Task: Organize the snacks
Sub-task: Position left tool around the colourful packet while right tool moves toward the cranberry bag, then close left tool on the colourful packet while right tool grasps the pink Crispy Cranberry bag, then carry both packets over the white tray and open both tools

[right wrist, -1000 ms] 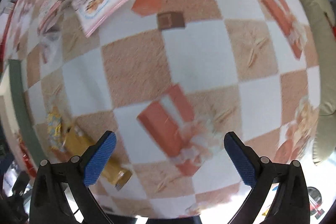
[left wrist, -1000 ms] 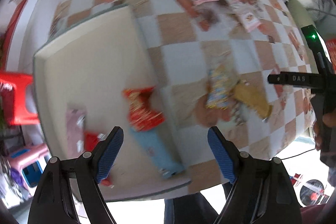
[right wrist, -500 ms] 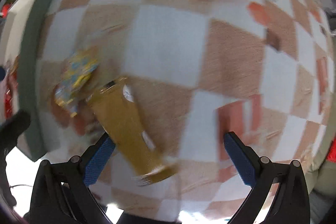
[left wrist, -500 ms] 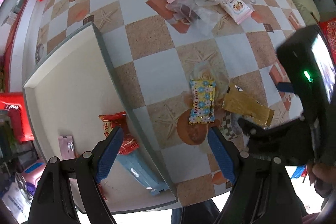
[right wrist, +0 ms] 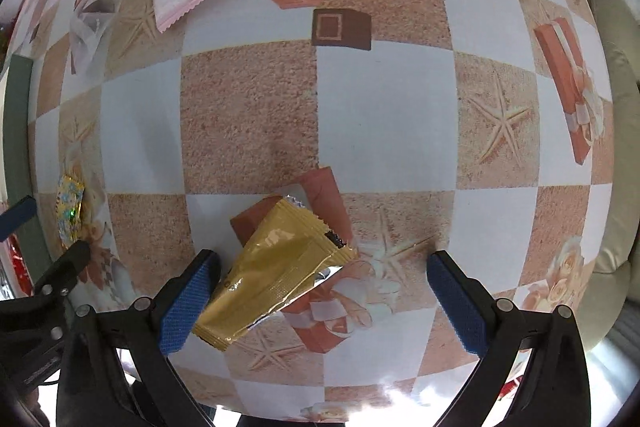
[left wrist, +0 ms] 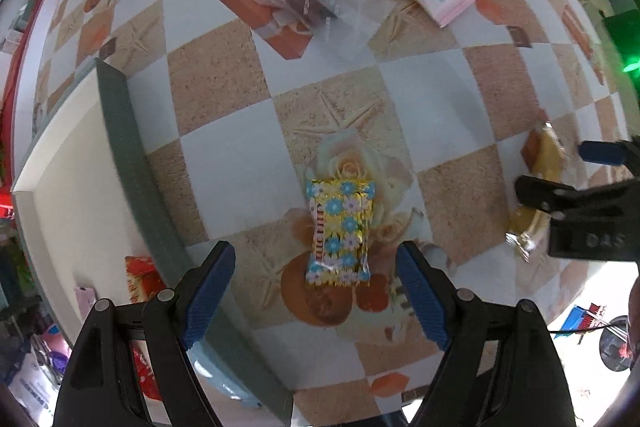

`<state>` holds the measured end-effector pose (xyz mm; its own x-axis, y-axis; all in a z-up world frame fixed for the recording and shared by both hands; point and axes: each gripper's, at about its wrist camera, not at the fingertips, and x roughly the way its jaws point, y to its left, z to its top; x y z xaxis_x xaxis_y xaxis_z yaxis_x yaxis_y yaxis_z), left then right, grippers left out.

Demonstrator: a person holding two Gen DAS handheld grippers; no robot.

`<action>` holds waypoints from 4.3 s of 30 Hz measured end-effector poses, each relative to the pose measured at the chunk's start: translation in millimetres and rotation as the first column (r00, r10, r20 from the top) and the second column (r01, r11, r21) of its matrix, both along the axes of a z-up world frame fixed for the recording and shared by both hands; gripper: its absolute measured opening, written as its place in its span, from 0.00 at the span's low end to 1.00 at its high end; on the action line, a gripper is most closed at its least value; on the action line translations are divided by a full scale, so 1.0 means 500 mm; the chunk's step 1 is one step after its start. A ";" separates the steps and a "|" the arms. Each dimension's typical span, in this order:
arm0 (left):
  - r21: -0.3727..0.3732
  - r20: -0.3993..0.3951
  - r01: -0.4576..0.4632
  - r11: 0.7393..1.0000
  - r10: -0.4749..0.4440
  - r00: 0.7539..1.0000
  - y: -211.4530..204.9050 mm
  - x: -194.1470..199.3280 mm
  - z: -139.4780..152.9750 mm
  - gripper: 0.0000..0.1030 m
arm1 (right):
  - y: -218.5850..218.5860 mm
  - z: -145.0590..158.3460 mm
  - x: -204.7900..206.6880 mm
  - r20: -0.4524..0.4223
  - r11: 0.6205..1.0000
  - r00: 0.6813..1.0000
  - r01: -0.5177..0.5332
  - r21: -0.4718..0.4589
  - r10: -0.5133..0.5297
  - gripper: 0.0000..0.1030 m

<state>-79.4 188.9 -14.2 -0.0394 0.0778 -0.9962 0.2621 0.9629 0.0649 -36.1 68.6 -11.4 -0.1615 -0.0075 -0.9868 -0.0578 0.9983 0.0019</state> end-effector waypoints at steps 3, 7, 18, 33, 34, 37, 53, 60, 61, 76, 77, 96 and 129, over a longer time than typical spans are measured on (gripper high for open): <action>0.002 -0.003 -0.002 1.000 0.002 1.000 -0.001 0.012 -0.016 0.83 | -0.014 -0.027 0.009 -0.050 0.999 0.998 0.037 0.007 -0.036 1.00; -0.020 -0.003 -0.021 1.000 0.021 1.000 0.004 0.032 -0.029 0.86 | -0.081 -0.051 0.051 -0.124 0.973 0.971 0.217 0.079 -0.207 1.00; -0.056 0.022 -0.042 0.998 0.043 0.999 0.045 0.033 -0.057 1.00 | -0.028 -0.053 0.017 -0.118 0.977 0.970 0.215 -0.003 -0.214 1.00; -0.060 0.044 -0.040 0.997 0.043 0.998 0.038 0.015 -0.048 1.00 | -0.004 0.004 0.048 -0.008 0.997 0.997 0.082 -0.010 -0.082 1.00; -0.061 0.047 -0.041 0.997 0.044 0.998 0.038 0.012 -0.046 1.00 | 0.003 0.010 0.068 0.007 0.998 0.998 0.056 -0.012 -0.056 1.00; -0.059 0.046 -0.042 0.997 0.045 0.998 0.036 0.008 -0.041 1.00 | 0.025 0.017 0.134 0.042 1.000 0.999 -0.001 -0.008 0.001 1.00; -0.056 0.031 -0.063 0.996 0.065 0.997 0.034 0.016 -0.044 1.00 | 0.149 0.003 0.304 0.085 0.980 0.976 -0.201 0.002 0.200 0.81; -0.048 -0.008 -0.049 0.998 0.049 0.999 0.025 0.031 -0.040 0.88 | 0.113 0.029 0.266 0.094 0.989 0.987 -0.134 0.066 0.128 0.43; -0.050 -0.003 -0.043 0.998 0.043 0.999 0.021 0.033 -0.034 0.79 | 0.101 0.031 0.257 0.090 0.990 0.991 -0.109 0.089 0.101 0.43; -0.186 0.033 -0.069 0.980 0.077 0.997 0.057 0.009 0.055 0.27 | 0.036 0.074 0.064 0.019 0.961 0.995 0.089 0.260 -0.098 0.43; -0.189 0.042 -0.063 0.980 0.072 0.996 0.058 0.006 0.065 0.27 | 0.039 0.076 0.058 0.020 0.961 0.995 0.088 0.262 -0.097 0.43; -0.169 0.144 -0.288 0.943 0.313 0.939 0.309 -0.047 0.159 0.27 | 0.223 0.134 0.015 0.066 0.949 0.993 -0.109 0.295 0.094 0.43; -0.152 0.142 -0.432 0.889 0.452 0.881 0.485 -0.096 0.117 0.78 | 0.549 0.105 0.000 0.069 0.913 0.945 -0.327 0.244 0.319 0.97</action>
<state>-127.2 431.4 44.2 0.1260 -0.0206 -0.9918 -0.1974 0.9793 -0.0454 -36.2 343.1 41.1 -0.1648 0.1914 -0.9676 -0.3805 0.8927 0.2414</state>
